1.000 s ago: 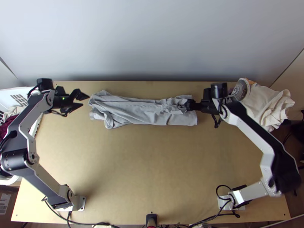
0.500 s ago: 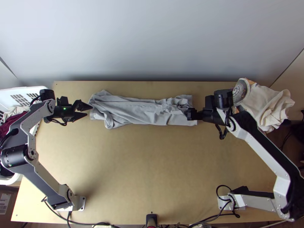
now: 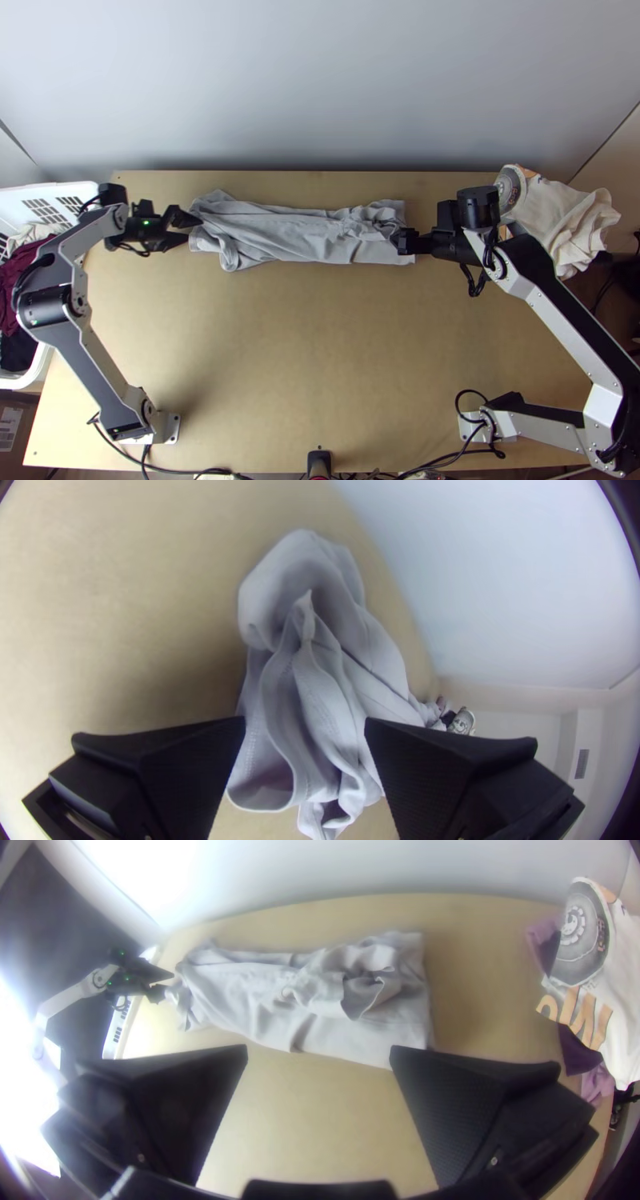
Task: Fold the t-shirt
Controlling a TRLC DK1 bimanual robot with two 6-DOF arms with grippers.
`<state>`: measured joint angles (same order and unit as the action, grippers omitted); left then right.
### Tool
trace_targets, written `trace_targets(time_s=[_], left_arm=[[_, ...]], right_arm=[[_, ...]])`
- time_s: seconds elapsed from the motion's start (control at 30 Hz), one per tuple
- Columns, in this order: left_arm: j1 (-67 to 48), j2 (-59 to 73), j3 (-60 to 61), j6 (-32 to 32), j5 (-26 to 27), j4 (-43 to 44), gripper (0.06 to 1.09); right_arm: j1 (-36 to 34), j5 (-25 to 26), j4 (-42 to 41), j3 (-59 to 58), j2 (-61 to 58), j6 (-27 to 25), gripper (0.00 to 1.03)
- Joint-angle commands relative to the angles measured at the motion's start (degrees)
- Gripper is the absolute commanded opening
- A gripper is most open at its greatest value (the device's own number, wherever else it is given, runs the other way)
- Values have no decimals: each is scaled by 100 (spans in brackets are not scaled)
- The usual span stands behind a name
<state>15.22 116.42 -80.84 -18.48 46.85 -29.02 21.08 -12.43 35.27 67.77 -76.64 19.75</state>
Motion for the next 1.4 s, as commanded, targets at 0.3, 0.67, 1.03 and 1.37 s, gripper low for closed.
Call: trace_targets(time_s=[0.3, 0.67, 1.03, 1.37], left_arm=[[-995, 645, -784, -595, -88, -60, 94], [-1531, 469, -644, -666, -247, -60, 27], [-810, -621, 244, -94, -422, -728, 9], [-881, -1034, -960, 327, -871, -2187, 9]], right_arm=[[-157, 3, 138, -141, 229, -15, 99], [-227, 3, 130, -255, 281, -15, 99], [-315, 3, 33, -378, 290, -6, 99], [-333, 3, -46, -589, 387, 12, 99]])
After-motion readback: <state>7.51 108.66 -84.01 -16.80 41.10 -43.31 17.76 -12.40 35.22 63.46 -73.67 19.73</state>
